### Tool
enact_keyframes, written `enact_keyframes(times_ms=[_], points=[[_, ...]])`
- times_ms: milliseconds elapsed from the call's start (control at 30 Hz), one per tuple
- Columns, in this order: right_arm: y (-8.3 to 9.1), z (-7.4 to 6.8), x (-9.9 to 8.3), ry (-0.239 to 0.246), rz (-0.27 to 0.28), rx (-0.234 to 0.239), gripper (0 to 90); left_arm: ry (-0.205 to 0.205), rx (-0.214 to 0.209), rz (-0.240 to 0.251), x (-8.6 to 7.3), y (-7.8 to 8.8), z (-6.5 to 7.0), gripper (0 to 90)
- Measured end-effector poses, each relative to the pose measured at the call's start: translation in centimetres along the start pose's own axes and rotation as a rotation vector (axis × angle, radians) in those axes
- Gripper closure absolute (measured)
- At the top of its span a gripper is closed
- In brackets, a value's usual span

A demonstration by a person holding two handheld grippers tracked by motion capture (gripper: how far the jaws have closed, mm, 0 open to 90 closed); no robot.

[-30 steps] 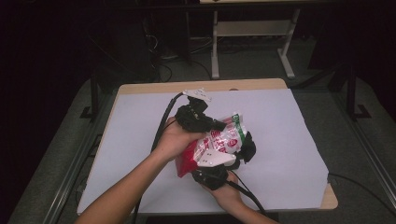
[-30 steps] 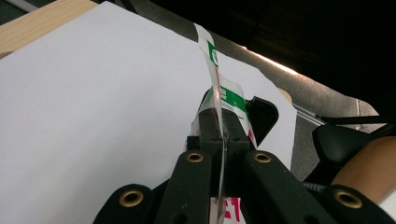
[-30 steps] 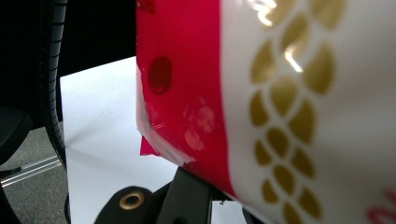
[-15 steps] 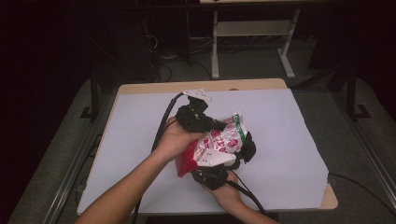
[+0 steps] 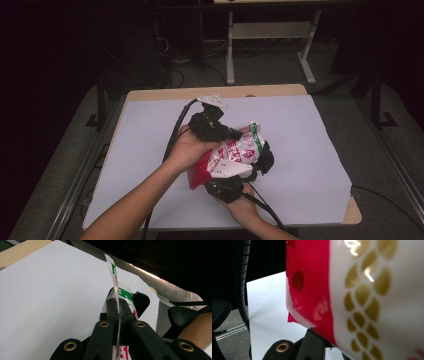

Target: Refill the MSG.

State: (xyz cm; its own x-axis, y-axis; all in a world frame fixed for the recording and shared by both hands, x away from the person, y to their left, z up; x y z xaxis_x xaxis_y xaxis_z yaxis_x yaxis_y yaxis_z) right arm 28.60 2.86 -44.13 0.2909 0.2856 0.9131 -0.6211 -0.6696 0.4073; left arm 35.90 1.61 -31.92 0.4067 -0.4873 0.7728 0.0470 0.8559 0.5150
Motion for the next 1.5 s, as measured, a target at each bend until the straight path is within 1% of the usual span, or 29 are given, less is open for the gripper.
enact_keyframes(times_ms=[133,233,433,667,733,800,900,1100,1500], points=[[-0.02,0.02,0.03,-0.004,0.001,0.002,90.0,0.000,0.002,-0.008,0.04,-0.04,-0.03,90.0],[-0.02,0.07,0.07,-0.003,0.004,0.002,90.0,-0.008,0.001,-0.011,0.09,-0.03,-0.05,90.0],[0.01,0.11,0.07,0.000,0.002,0.005,90.0,0.000,-0.001,-0.009,0.08,-0.12,-0.02,90.0],[0.08,0.23,0.08,0.015,-0.004,0.020,90.0,0.010,0.005,-0.007,0.18,-0.20,-0.08,90.0],[0.11,0.24,0.12,0.012,-0.001,0.019,90.0,0.001,0.006,-0.012,0.24,-0.21,-0.06,90.0],[0.16,0.28,0.18,0.012,0.003,0.018,90.0,0.006,0.005,-0.009,0.34,-0.24,0.06,90.0],[0.20,0.34,0.26,0.010,0.004,0.018,90.0,-0.003,0.008,-0.010,0.45,-0.24,0.06,90.0],[0.12,0.29,0.37,-0.008,0.006,0.024,90.0,0.002,0.012,-0.015,0.52,-0.29,0.04,90.0],[0.15,0.23,0.56,-0.014,0.013,0.029,90.0,-0.004,0.018,-0.016,0.66,-0.31,0.16,90.0]])
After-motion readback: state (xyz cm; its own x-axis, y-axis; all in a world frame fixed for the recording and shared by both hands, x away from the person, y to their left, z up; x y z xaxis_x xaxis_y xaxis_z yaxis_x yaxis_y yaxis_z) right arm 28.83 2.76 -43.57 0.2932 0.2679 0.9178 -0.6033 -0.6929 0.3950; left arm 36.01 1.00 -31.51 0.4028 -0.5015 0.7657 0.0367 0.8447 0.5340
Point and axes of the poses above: each handheld gripper's, and its own axes: y roughly backward along the jaws, x roughly out of its top, z roughly to its right, the point moved 7 cm from there along -y, roughly forward along the jaws, and after that the axes turned 14 degrees about -x, right-handed, at the moved point
